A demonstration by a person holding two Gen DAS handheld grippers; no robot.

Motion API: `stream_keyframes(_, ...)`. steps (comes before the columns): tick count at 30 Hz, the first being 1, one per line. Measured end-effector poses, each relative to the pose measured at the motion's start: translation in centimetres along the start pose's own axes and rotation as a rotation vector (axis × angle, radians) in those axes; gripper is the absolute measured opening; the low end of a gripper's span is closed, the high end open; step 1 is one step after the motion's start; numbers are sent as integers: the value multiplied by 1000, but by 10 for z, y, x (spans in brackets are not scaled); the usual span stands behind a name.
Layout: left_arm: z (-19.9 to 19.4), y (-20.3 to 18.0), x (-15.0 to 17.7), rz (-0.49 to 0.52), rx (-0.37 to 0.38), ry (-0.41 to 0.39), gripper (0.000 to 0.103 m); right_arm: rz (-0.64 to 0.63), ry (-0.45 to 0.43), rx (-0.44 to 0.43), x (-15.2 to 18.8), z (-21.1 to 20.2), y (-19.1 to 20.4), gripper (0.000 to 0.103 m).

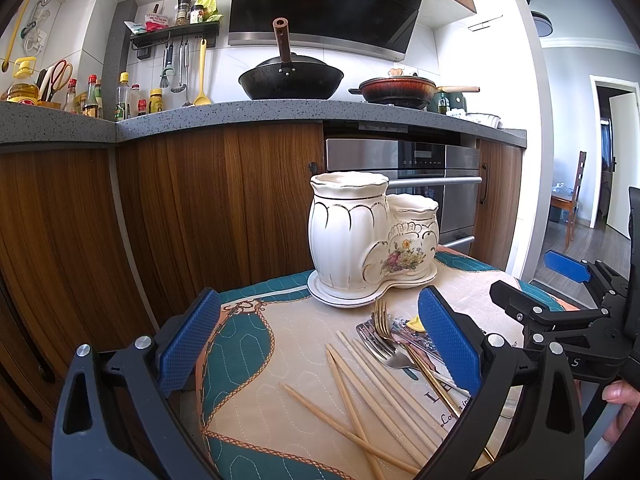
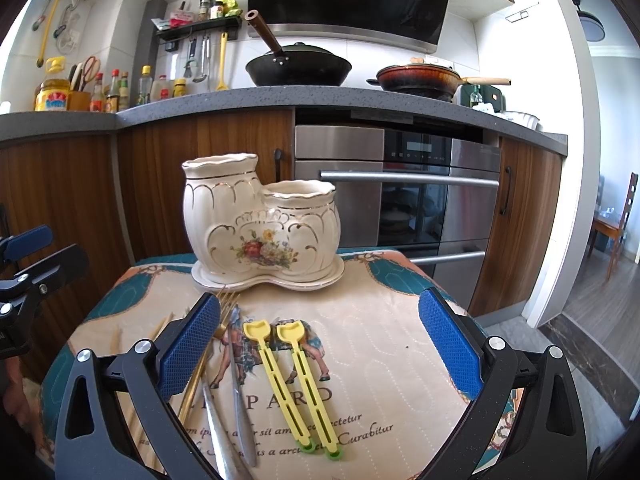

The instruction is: Organize utensils

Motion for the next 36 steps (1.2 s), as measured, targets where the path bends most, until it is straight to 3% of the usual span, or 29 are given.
stream_keyframes(36, 2, 1, 1, -7, -20, -1, 98, 34, 28, -10, 1, 5, -7, 99)
Point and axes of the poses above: each gripper's, at about its wrist camera, not at the fingertips, and z roughly the way its jaws point, y to its left, x to its underside, the point moved 2 cm from there along z, roughly the way its jaws point, and after that the axes turned 8 degrees about -z, right-handed, at the moved point
